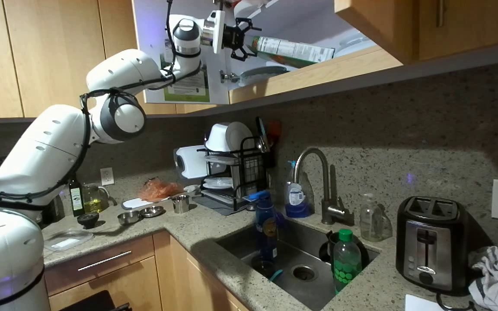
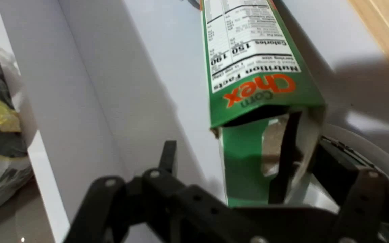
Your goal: Pick up the green box from the counter and place it inside the open upper cabinet
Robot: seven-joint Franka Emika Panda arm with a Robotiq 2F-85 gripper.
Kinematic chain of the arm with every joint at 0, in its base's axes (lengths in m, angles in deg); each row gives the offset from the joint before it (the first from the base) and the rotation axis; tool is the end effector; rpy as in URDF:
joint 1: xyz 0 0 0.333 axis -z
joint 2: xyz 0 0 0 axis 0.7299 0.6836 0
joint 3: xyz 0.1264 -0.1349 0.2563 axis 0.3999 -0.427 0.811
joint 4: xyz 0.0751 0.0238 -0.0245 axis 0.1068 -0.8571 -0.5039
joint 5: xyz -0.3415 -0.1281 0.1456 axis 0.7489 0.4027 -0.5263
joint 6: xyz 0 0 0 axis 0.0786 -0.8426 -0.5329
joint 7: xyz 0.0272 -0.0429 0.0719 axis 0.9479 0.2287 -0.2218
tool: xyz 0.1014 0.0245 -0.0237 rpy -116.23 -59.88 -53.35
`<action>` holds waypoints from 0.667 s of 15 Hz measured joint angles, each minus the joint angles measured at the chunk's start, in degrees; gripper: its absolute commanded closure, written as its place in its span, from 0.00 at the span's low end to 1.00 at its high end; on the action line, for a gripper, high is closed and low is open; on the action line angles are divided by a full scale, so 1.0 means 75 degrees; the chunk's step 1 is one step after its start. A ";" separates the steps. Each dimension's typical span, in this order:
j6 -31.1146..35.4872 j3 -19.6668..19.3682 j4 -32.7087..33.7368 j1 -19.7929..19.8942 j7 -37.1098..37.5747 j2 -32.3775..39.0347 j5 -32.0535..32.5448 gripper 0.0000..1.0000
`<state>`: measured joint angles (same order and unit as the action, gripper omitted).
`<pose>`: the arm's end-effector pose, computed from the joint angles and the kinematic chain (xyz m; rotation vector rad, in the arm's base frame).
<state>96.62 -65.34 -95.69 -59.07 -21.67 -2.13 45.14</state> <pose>0.6406 0.0769 0.8757 1.7692 0.5547 0.9634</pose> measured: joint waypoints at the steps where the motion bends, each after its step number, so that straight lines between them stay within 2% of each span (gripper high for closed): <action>1: -0.0013 0.0000 0.0033 -0.0016 -0.0116 0.0000 -0.0064 0.00; 10: -0.0499 -0.0027 0.0214 -0.0099 -0.0974 -0.0014 -0.0581 0.00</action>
<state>92.87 -65.54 -94.09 -59.81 -28.97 -2.23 40.78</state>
